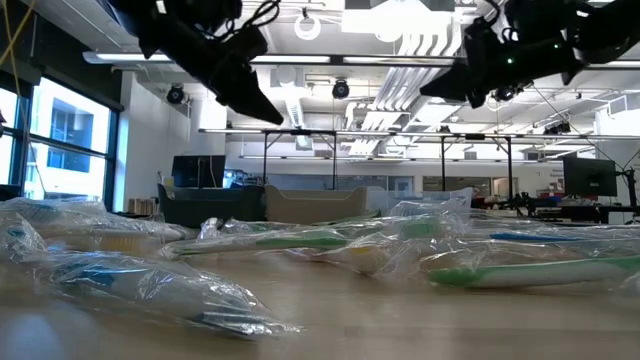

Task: Pick & Place Toothbrushes
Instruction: Put the green toothbrush into the transparent bin

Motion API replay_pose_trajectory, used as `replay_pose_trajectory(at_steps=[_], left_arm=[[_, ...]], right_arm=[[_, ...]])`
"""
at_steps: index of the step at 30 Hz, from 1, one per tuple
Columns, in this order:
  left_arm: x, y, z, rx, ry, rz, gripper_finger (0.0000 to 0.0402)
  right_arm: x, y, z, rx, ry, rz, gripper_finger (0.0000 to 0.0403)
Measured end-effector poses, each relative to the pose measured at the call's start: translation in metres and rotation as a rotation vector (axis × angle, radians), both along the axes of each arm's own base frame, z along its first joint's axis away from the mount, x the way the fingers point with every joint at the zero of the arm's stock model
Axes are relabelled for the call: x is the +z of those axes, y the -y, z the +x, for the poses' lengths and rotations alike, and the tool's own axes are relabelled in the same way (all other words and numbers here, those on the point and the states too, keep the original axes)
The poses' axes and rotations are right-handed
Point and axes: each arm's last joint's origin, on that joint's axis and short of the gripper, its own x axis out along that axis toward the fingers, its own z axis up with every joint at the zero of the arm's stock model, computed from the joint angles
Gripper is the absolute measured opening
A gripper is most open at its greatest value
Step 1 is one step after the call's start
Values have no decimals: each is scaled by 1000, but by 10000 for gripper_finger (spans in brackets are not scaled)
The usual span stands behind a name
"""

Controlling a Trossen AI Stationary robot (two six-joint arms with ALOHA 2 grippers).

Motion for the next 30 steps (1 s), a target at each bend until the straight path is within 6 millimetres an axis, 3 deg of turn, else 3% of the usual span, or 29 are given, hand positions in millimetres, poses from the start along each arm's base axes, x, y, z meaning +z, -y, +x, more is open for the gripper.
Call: replay_pose_trajectory(at_steps=[8,14,30], left_arm=[[-23,-4,13,-73,-110,98,134],[-23,-5,16,-128,-122,198,134],[-37,5,13,-247,-228,111,134]], right_arm=[[-10,-5,-8,-6,87,-56,3],[-14,-2,-13,-34,119,-60,3],[-16,1,-16,-57,105,-52,3]])
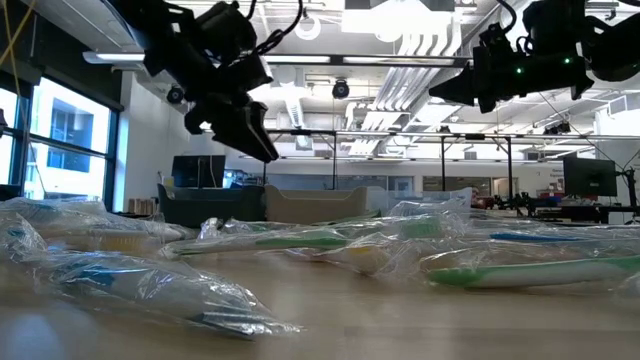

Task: Pick & Place Toothbrushes
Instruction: Put the green toothbrush into the transparent bin

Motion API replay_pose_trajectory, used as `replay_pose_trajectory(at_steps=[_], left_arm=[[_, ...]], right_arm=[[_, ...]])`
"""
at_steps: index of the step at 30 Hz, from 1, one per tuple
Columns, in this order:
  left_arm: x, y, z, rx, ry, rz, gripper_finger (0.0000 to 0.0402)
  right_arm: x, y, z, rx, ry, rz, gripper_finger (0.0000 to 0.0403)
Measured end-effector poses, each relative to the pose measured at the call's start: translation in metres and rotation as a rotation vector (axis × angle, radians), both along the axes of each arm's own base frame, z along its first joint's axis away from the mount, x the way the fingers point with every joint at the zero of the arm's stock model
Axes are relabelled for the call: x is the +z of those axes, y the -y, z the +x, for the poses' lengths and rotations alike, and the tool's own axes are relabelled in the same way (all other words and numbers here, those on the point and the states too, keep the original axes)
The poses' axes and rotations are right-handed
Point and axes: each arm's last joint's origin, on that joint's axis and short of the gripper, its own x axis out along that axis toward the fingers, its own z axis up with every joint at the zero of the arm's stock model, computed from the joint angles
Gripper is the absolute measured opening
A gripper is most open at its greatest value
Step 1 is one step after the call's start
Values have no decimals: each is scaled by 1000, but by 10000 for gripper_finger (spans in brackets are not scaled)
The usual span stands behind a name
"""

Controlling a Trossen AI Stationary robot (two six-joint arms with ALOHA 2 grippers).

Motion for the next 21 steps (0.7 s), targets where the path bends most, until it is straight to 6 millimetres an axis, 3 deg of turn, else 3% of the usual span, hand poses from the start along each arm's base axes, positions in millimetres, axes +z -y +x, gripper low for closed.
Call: replay_pose_trajectory(at_steps=[11,21], left_arm=[[-10,31,11,-136,-73,171,134],[-26,35,16,-163,-118,55,134]], right_arm=[[0,0,0,0,-2,0,3],[-1,0,0,0,-6,7,3]])
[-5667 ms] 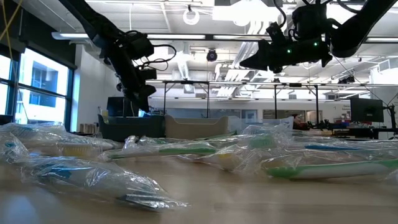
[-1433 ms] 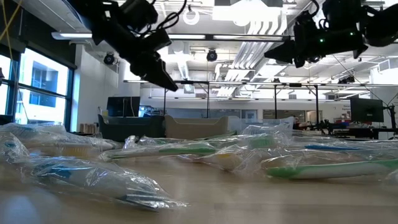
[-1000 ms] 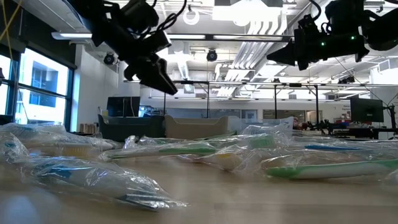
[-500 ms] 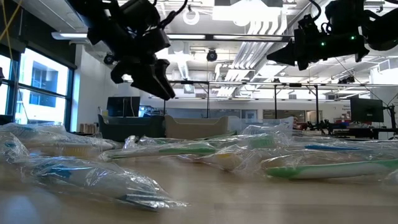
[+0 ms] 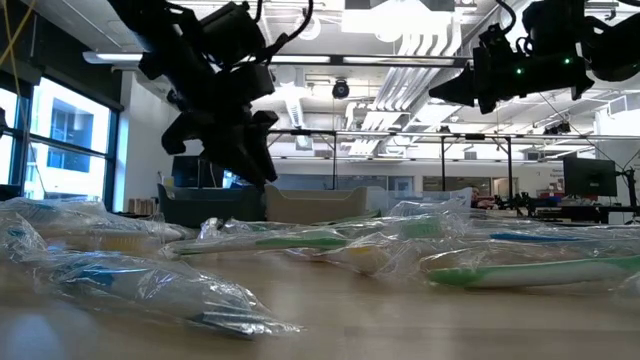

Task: Pick & Place Toothbrushes
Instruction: Put the green toothbrush into the transparent bin

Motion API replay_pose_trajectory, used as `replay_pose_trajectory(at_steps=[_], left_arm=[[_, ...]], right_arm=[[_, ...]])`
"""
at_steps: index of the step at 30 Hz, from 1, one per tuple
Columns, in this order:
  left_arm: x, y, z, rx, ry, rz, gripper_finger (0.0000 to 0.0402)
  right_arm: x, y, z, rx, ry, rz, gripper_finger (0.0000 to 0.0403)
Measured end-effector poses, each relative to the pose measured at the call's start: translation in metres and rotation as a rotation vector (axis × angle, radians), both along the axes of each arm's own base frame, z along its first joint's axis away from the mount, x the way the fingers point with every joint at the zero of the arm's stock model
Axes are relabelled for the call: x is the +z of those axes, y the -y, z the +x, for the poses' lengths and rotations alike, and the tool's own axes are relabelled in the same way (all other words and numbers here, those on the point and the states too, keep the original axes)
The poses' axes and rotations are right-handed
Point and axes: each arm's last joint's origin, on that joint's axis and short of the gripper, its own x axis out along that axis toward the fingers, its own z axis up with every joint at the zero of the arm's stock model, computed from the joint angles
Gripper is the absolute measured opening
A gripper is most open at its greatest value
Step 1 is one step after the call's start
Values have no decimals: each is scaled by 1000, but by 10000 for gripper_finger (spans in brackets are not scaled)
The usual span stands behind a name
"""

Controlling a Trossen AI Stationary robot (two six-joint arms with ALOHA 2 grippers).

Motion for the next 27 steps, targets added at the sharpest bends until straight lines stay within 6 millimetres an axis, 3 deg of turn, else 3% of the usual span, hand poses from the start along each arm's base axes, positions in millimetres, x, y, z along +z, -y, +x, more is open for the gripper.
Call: replay_pose_trajectory(at_steps=[5,21,27], left_arm=[[-7,1,0,17,-36,-76,134],[-48,0,8,17,-190,-118,134],[-54,0,11,20,-200,-123,134]], right_arm=[[-1,0,0,-3,-8,5,3],[-2,0,0,-3,-18,13,3],[-2,0,0,-3,-18,13,3]])
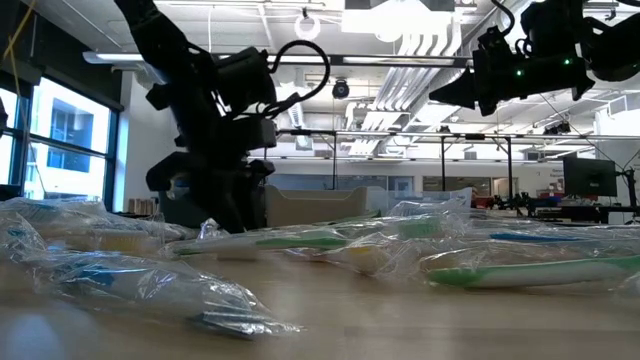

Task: Pick & Place Toothbrushes
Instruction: Put the green toothbrush into the transparent bin

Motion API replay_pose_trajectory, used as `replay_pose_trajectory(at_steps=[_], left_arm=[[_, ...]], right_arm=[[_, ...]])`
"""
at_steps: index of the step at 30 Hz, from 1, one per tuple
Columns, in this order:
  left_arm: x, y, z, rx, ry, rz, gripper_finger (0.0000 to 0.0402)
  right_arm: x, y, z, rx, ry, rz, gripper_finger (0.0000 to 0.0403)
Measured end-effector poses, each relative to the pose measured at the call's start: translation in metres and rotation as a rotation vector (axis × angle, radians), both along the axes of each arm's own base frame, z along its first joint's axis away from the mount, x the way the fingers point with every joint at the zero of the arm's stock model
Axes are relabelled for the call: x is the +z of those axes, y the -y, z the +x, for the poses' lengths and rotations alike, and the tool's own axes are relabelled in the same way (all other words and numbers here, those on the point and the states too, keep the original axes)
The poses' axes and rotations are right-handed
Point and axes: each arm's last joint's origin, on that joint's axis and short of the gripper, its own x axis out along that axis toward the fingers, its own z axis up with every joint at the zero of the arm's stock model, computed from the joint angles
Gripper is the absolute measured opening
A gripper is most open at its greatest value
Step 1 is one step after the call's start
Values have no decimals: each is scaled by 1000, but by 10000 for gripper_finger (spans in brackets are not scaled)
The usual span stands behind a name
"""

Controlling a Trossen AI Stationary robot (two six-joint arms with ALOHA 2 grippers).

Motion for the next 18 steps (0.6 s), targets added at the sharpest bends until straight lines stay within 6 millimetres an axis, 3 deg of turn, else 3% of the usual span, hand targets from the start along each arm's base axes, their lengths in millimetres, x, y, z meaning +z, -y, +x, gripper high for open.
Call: replay_pose_trajectory(at_steps=[9,18], left_arm=[[0,0,0,22,-5,-14,130],[-1,0,-1,33,-12,-27,52]], right_arm=[[0,0,0,0,0,0,3],[0,0,0,0,0,-1,3]])
